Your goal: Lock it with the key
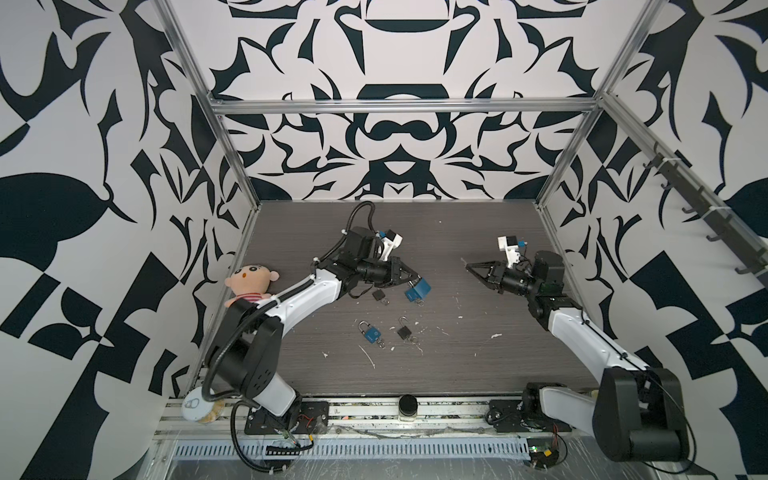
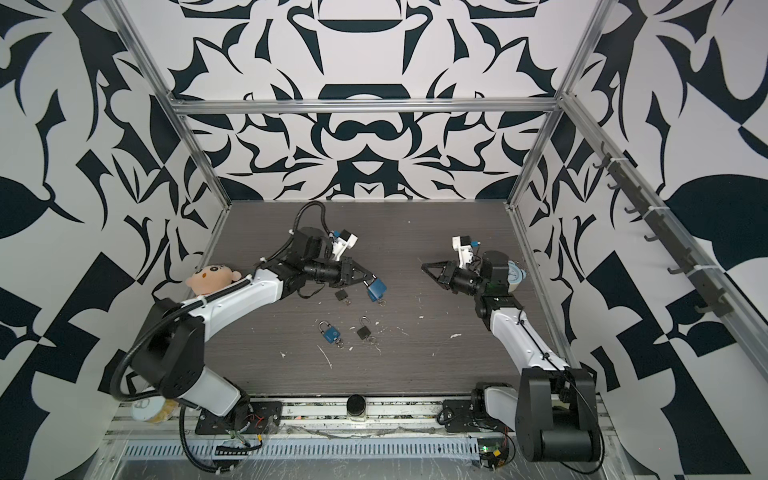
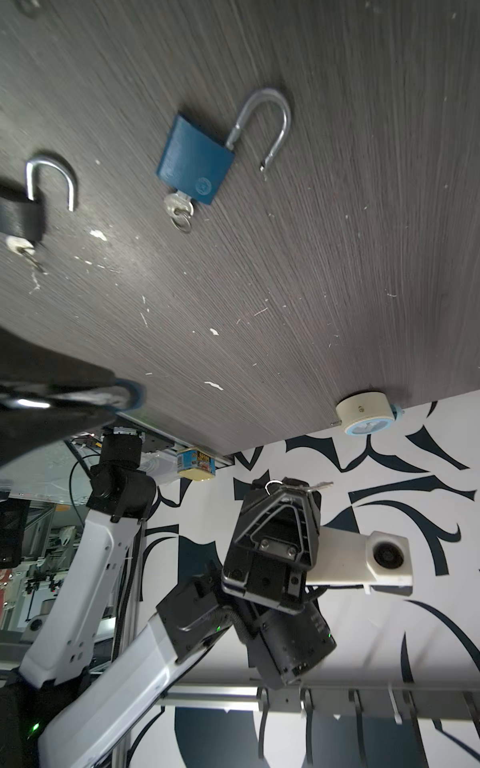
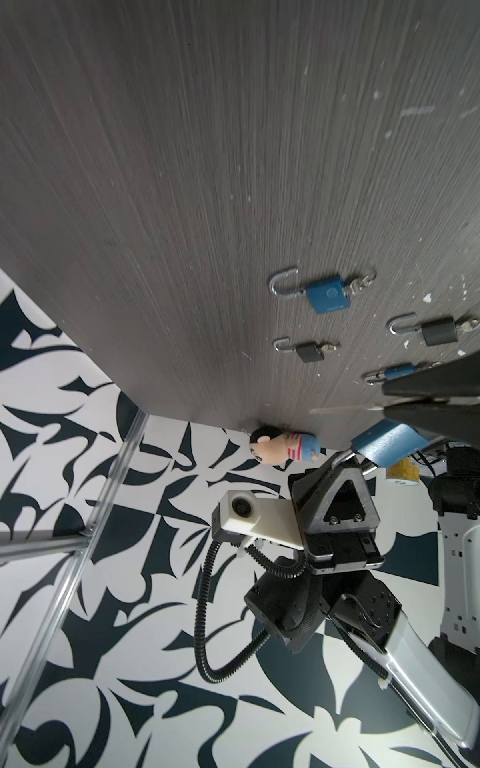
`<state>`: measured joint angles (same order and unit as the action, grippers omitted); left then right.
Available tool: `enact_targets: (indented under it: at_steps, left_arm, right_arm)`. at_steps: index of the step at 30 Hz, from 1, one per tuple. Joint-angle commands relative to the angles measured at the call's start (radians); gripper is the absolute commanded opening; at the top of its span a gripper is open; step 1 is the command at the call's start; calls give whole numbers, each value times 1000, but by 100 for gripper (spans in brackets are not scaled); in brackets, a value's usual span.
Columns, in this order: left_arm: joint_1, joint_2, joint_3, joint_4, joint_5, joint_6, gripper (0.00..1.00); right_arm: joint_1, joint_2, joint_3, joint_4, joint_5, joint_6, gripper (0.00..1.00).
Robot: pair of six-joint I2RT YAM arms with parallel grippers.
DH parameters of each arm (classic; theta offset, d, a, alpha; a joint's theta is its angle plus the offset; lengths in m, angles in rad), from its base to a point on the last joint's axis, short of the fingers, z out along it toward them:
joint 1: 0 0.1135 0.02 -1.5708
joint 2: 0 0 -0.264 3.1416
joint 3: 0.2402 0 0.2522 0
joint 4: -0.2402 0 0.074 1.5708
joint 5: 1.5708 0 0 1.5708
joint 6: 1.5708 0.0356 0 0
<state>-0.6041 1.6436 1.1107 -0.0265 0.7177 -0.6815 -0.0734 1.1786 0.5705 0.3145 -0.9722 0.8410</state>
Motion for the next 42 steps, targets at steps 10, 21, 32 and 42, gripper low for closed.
enact_targets:
  at_steps: [10,21,32,42]
  left_arm:
    - [-117,413,513,-248,100,150,0]
    - [-145,731,925,-424,165,164,0]
    - [-151,963,1199,-560,203,148,0]
    - [-149,1062,1304,-609,200,146,0]
  right_arm:
    - [-207,-66,-36,27,28,70,0]
    - [-207,-69,-1,-87,69,13,0]
    - [-208,-33,15,-120,81,-34,0]
    - [-205,-1,15,-133,84,-56,0]
